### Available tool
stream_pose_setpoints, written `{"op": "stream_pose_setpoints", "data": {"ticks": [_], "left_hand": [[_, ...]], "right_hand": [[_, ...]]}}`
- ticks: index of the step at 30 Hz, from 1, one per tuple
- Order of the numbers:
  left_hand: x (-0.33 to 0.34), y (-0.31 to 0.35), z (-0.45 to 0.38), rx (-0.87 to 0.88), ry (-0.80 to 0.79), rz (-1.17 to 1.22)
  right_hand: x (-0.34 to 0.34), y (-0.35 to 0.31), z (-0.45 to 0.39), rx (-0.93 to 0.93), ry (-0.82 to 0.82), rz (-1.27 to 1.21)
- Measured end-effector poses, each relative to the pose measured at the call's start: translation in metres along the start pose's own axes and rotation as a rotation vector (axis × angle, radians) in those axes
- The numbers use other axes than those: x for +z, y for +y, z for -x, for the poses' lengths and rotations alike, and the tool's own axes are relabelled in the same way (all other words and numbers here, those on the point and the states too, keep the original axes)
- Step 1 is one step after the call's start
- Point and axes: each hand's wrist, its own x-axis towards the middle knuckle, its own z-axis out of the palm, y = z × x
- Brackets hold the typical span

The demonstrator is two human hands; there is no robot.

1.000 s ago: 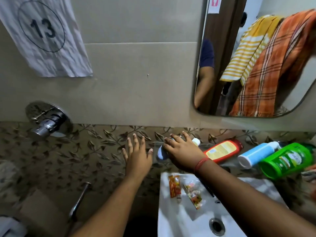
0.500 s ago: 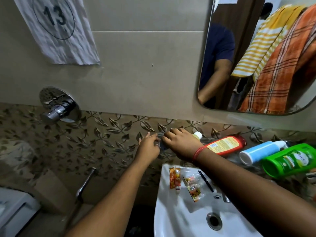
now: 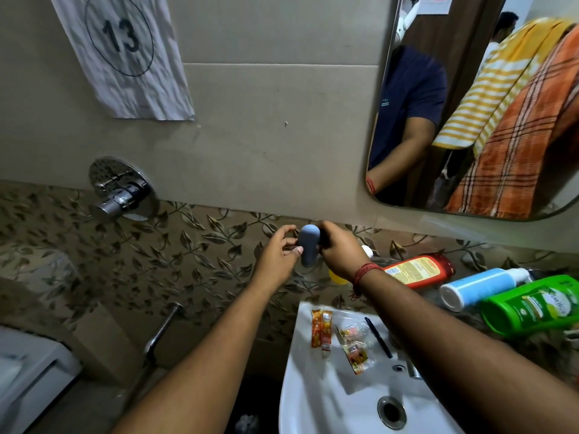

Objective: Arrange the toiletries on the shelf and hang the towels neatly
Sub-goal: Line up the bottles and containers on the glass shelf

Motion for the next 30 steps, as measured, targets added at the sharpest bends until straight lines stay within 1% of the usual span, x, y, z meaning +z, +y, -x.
{"op": "stream_pose_setpoints", "data": {"ticks": [5, 12, 15, 16, 17, 19, 20, 21, 23, 26, 28, 30], "left_hand": [[0.004, 0.003, -0.003, 0.027, -0.006, -0.102], [0.004, -0.001, -0.009, -0.006, -0.037, -0.122], [0.003, -0.003, -0.01, -0.016, -0.051, -0.103], [0.001, -0.005, -0.01, -0.016, -0.027, -0.077], [-0.002, -0.005, -0.008, -0.012, 0.032, -0.047], [-0.011, -0.01, -0.004, 0.041, 0.22, 0.013], [-0.015, -0.013, 0.0, 0.082, 0.281, 0.02], [-0.019, -0.014, 0.006, 0.107, 0.289, -0.001], [-0.02, -0.016, 0.017, 0.137, 0.185, -0.065], [-0.012, -0.017, 0.031, 0.148, -0.012, -0.143], [-0.003, -0.014, 0.036, 0.15, -0.079, -0.154], [0.008, -0.009, 0.037, 0.135, -0.143, -0.18]], "right_hand": [[0.004, 0.001, 0.003, 0.025, -0.025, 0.044], [0.004, -0.002, 0.0, 0.065, -0.027, 0.061], [0.001, -0.001, -0.001, 0.049, -0.072, 0.101], [-0.003, 0.001, -0.001, 0.04, -0.08, 0.116], [-0.009, 0.003, -0.003, 0.031, -0.055, 0.115], [-0.026, 0.012, -0.004, 0.01, 0.037, 0.117], [-0.035, 0.018, -0.003, -0.018, 0.058, 0.17], [-0.042, 0.023, 0.0, -0.06, 0.05, 0.266], [-0.049, 0.033, 0.012, -0.154, -0.004, 0.465], [-0.042, 0.043, 0.031, -0.257, -0.084, 0.675], [-0.036, 0.045, 0.035, -0.262, -0.143, 0.761], [-0.031, 0.043, 0.036, -0.262, -0.162, 0.798]]}}
